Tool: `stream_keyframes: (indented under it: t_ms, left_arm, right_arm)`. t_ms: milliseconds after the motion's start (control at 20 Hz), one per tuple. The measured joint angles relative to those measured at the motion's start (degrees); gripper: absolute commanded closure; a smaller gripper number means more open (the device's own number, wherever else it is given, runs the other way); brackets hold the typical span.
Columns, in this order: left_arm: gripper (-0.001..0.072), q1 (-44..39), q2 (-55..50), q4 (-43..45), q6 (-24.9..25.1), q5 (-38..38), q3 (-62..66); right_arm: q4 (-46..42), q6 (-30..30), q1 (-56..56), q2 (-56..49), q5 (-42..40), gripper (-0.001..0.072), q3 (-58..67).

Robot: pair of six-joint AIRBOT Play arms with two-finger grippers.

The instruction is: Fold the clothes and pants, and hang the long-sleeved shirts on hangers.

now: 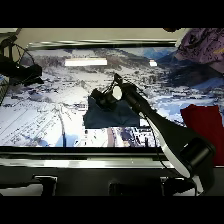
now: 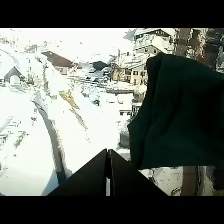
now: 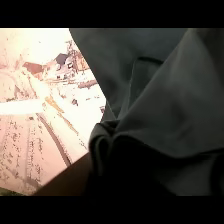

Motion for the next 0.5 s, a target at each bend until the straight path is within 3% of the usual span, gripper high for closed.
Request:
stream_keyframes:
  t_ms: [100, 500]
  left_arm:
    - [0.0689, 0.02, 0.00, 0.00, 0.00, -0.02, 0.00]
    - [0.0689, 0.02, -0.04, 0.00, 0.00, -0.04, -0.02]
  right_arm:
    - [0.76, -0.42, 0.74, -0.48, -0.44, 0.0388, 0.00]
    - [3.61, -9.53, -2.08, 5.97, 0.94, 0.0385, 0.48]
